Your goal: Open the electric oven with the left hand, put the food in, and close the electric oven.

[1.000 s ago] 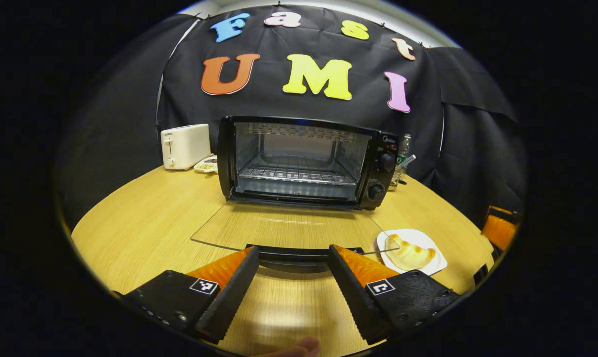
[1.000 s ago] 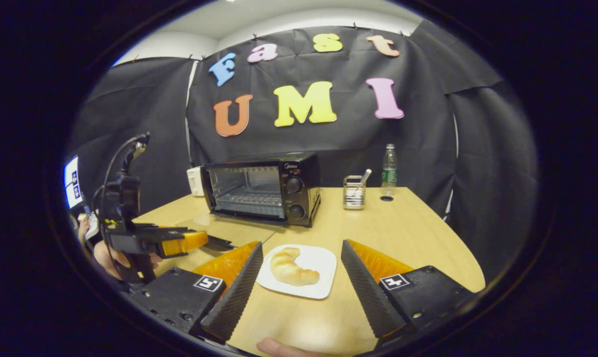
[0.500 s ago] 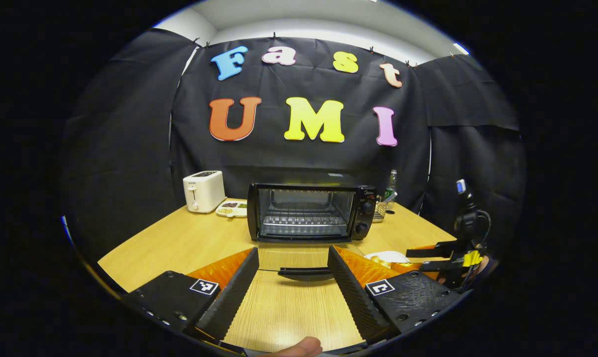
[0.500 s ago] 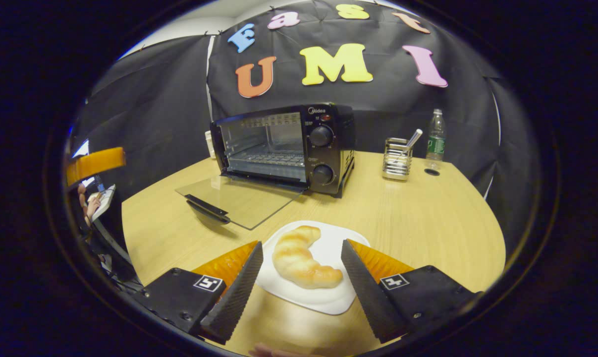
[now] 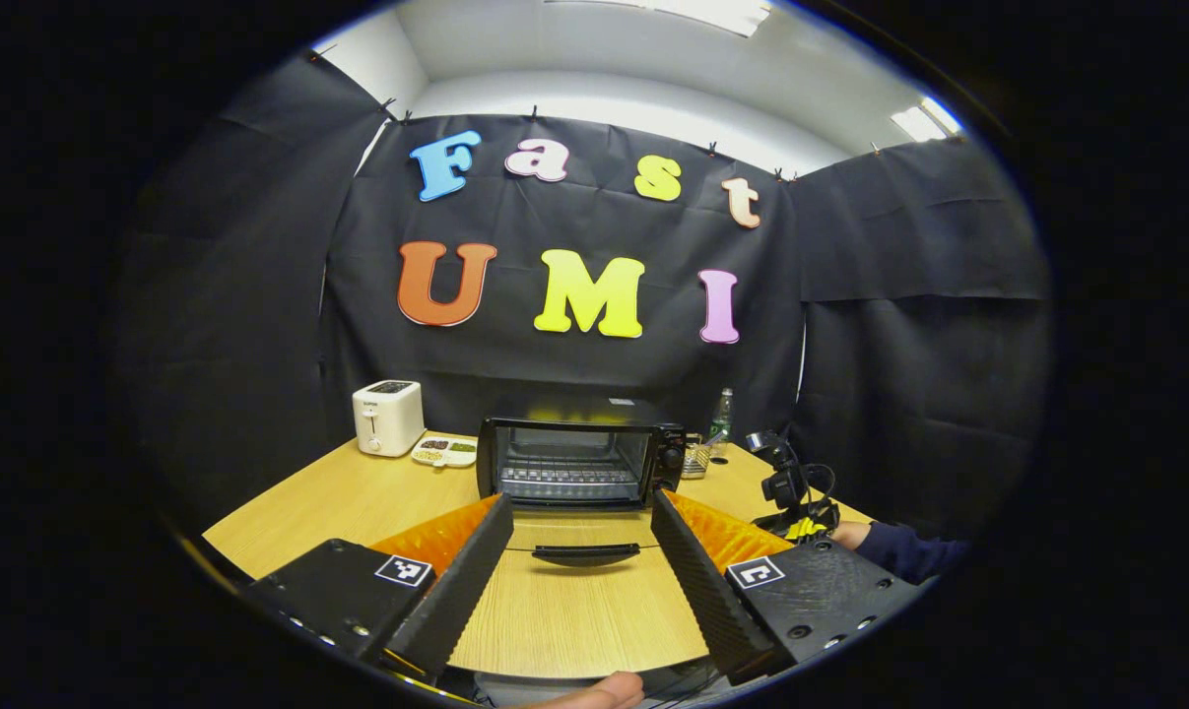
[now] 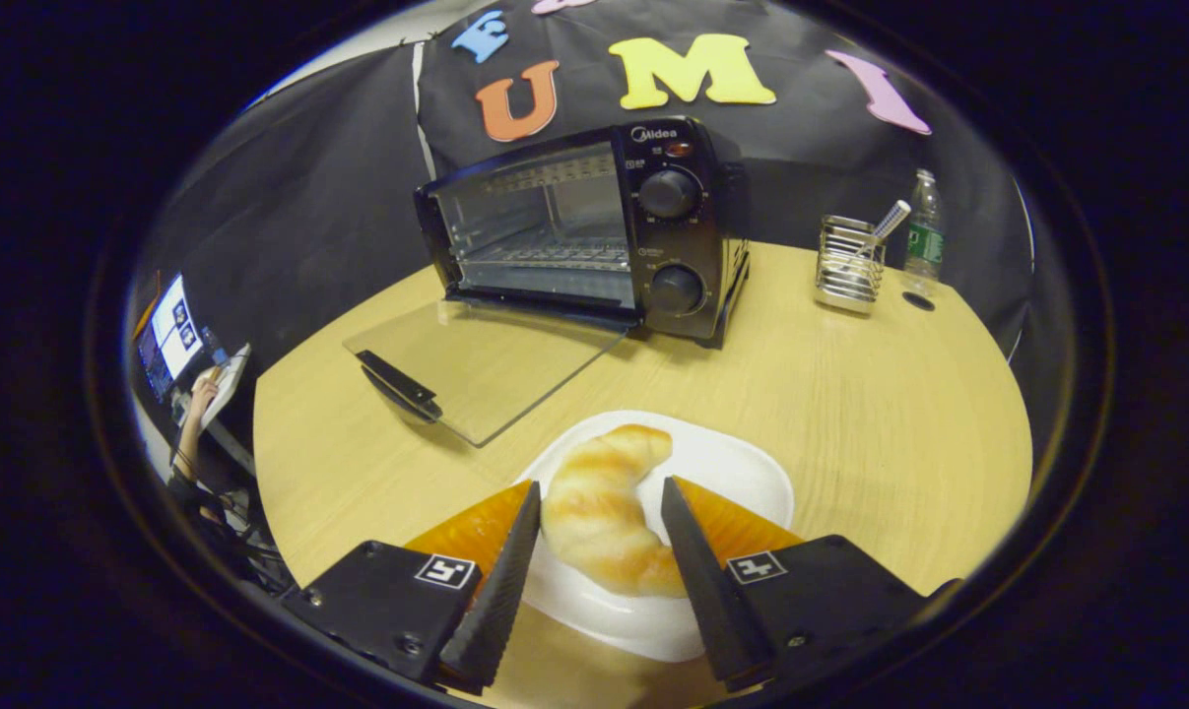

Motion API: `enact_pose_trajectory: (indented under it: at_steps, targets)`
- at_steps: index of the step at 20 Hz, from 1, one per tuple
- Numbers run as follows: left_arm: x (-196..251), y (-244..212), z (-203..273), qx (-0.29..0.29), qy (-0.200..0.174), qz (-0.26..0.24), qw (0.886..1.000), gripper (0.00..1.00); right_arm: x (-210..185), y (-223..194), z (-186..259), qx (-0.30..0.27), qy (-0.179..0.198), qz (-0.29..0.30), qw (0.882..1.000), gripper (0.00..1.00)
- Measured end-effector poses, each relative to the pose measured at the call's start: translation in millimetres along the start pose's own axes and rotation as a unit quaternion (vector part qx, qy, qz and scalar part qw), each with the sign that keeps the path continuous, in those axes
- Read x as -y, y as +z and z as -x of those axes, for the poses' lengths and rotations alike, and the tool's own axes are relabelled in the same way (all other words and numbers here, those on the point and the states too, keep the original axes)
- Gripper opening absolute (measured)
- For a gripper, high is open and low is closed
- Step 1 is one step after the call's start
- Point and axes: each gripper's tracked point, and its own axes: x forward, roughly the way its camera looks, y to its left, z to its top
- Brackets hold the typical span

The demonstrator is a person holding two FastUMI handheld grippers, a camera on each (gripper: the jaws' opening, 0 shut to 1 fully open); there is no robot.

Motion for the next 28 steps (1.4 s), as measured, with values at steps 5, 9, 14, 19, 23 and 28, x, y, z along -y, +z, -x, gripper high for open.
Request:
enact_pose_trajectory:
  at_steps: [5,9,14,19,23,28]
  targets:
    - [-3,-6,8,-0.009,0.005,-0.009,1.000,0.93,-1,9,1,0.014,-0.012,-0.072,0.997,0.59]
    - [-8,-5,16,-0.002,0.005,-0.012,1.000,0.93,0,34,28,0.069,-0.024,-0.102,0.992,0.53]
    - [-21,-8,19,0.000,0.017,-0.010,1.000,0.93,-25,70,51,0.109,-0.022,-0.071,0.991,0.53]
    - [-39,-10,22,0.003,0.030,-0.014,0.999,0.93,-59,98,37,0.120,-0.004,-0.082,0.989,0.54]
    - [-58,-12,25,0.005,0.046,-0.008,0.999,0.93,-95,134,10,0.155,0.026,-0.123,0.980,0.54]
    - [-77,-12,27,0.010,0.062,0.001,0.998,0.93,-128,183,-41,0.198,0.030,-0.188,0.962,0.55]
